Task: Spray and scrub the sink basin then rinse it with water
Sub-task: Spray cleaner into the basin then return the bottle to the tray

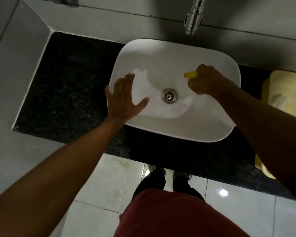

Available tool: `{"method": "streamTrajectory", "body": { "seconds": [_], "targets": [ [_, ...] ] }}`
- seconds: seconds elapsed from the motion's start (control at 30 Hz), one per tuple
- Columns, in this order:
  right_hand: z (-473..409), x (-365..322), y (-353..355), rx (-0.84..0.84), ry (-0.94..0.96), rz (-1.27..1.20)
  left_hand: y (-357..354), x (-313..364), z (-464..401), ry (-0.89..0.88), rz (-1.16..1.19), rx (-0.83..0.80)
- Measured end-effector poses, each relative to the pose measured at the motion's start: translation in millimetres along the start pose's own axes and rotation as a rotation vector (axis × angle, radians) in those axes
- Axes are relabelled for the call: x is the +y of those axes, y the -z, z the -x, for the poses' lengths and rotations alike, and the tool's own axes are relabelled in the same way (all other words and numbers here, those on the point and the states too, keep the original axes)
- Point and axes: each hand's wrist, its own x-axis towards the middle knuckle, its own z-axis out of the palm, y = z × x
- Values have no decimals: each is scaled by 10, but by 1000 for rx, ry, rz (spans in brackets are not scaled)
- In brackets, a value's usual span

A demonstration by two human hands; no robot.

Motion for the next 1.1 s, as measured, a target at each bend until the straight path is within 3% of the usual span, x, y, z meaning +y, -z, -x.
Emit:
{"method": "streamTrajectory", "body": {
  "seconds": [0.2,0.4,0.5,0.6,0.8,1.1],
  "targets": [
    [116,108,-59,-173,27,118,-9,-12,-2,6,-12,4],
    [235,-112,-253,-319,88,-108,74,26,27,27,12,-35],
    [277,-385,-277,-196,118,-200,77,44,44,30,27,-28],
    [215,-524,-232,-136,165,-132,73,35,52,25,31,-22],
    [-1,-281,-132,98,103,-75,79,6,54,20,35,-48],
    [130,-141,-20,70,78,72,59,-29,46,17,62,-30]
  ]
}}
